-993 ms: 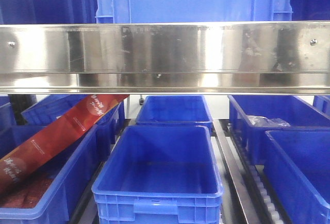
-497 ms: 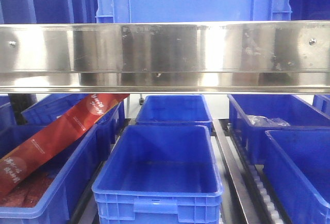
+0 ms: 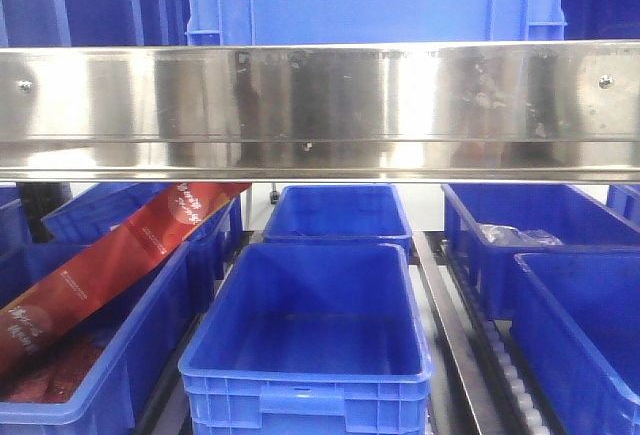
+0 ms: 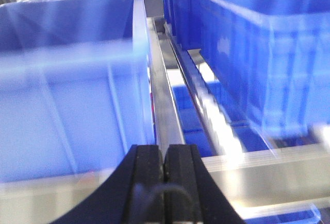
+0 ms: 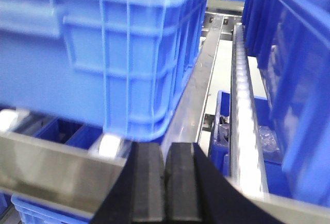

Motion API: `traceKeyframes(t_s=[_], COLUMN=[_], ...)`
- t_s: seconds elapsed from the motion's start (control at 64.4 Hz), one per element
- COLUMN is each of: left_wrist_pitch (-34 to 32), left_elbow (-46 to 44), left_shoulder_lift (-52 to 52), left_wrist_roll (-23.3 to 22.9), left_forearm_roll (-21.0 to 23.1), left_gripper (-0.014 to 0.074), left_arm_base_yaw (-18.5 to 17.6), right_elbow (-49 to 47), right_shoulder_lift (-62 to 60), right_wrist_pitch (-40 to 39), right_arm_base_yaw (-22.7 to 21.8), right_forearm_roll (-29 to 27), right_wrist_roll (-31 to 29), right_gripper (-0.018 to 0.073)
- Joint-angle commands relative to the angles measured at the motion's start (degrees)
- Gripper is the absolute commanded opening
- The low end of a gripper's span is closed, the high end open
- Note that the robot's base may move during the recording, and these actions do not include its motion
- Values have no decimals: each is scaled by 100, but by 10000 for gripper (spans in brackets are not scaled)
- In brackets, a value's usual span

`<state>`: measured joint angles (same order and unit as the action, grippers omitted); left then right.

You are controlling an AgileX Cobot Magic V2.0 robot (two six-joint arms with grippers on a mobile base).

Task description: Place valve from conveyor to right shelf box

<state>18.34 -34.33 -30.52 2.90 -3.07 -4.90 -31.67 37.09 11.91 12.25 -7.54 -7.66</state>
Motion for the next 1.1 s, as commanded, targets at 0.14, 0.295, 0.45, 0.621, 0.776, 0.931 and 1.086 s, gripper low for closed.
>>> traceKeyframes(t_s=[0.14,0.295,0.45,0.621,0.776,0.931,1.086], left_wrist_pitch=[-1128,-1243,-1228,-1251,-1251,-1263,-1252], left_elbow=[1203,1419,1419,1419,1419,1419,1579], left_shoulder_lift=[1046,1210,1210,1210,1210,1214,1522], left_wrist_roll=[-40,-40,-40,-40,-40,-40,-40], left_forearm_roll=[465,565,565,565,565,565,554], left_gripper=[-111,-111,-111,-111,-111,-111,-111], left_arm_base_yaw=[18,18,18,18,18,18,261], right_elbow=[824,958,958,958,958,958,958], right_shoulder_lift=[-856,-1036,-1036,-1036,-1036,-1036,-1036], right_wrist_pitch=[-499,-505,-505,-505,-505,-505,-505], right_arm_base_yaw=[-25,-25,-25,-25,-25,-25,-25], right_forearm_roll=[2,2,2,2,2,2,2], right_wrist_roll=[-6,-6,-6,-6,-6,-6,-6], right_gripper=[-155,-155,-155,-155,-155,-155,-155])
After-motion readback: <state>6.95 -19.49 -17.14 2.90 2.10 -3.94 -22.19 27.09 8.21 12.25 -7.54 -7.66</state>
